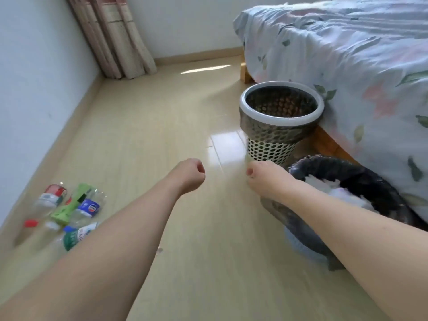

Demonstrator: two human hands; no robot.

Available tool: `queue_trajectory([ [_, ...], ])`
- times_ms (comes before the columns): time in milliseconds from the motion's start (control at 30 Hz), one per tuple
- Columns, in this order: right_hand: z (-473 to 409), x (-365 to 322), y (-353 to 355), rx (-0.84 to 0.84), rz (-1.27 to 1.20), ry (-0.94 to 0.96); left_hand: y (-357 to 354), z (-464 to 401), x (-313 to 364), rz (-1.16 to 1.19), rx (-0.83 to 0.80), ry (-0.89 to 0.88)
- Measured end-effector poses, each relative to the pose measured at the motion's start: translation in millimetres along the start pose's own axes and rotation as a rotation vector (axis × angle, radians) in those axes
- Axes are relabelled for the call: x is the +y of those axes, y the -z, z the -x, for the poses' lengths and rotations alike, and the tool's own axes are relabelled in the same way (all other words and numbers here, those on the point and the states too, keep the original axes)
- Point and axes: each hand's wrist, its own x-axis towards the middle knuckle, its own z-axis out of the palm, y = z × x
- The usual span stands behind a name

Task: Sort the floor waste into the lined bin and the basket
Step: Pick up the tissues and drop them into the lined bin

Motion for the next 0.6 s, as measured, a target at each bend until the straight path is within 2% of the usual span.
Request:
queue_trajectory([
  [167,-30.0,-132.4,-115.2,-0.325,0.078,0.294,26.5,26.8,-175.8,-0.253,-0.059,0.243],
  [267,-34.6,-184.0,-187.4,-0.436,0.125,0.400,9.9,41.9,-252.6,-0.297,-0.143,0.287],
  [400,-28.2,-214.1,-263.2,-0.530,0.122,0.410,-36.0,51.8,-304.8,-0.493,-0.188,0.181],
  [533,-21.7,-217.1,-306.4,-0.509,0.091,0.376,-64.5,54.9,-318.8,-0.464,-0.048,0.234],
  [600,-23.3,-215.4,-310.8,-0.507,0.057,0.351,-69.3,57.4,-316.9,-0.508,-0.012,0.199],
])
